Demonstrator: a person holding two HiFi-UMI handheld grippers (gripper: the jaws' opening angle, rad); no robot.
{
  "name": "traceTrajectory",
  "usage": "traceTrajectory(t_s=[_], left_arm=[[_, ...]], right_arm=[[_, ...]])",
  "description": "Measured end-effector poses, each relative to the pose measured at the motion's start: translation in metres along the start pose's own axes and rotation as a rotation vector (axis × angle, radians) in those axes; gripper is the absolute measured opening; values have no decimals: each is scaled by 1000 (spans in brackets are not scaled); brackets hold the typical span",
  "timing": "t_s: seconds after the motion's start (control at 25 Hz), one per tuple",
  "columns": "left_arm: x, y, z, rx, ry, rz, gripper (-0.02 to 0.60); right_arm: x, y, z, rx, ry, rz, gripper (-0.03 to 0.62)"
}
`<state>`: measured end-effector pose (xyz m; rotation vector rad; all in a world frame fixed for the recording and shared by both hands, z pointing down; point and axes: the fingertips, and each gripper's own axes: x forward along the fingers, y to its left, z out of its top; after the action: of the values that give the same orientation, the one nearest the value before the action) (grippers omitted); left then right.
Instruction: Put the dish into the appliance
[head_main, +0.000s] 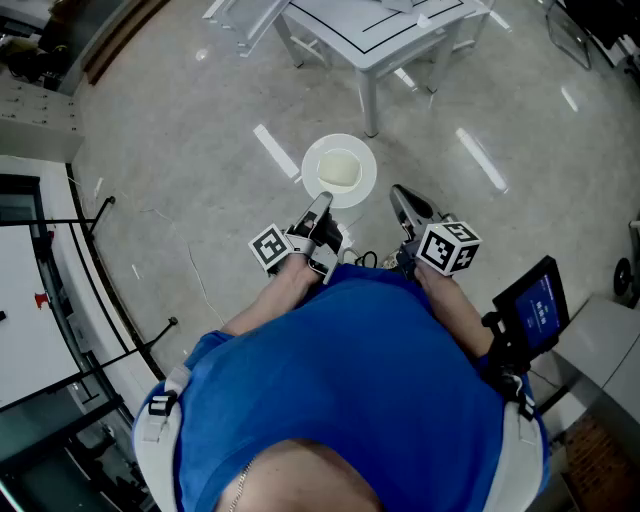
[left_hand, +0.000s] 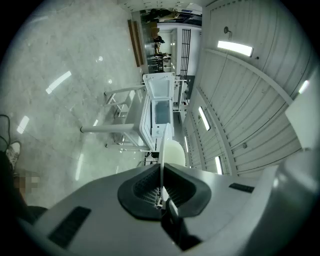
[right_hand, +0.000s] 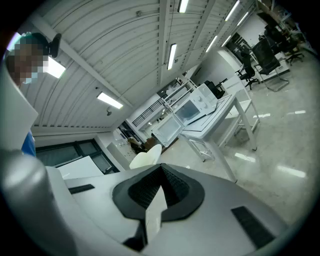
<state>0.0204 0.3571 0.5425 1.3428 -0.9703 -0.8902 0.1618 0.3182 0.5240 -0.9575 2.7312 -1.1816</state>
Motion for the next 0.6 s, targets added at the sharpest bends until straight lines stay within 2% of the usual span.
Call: traceTrajectory(t_s=[0.6], left_arm=[[3, -1, 4, -7, 11, -4, 15]], right_arm=[[5, 10, 3, -49, 17, 0, 2]])
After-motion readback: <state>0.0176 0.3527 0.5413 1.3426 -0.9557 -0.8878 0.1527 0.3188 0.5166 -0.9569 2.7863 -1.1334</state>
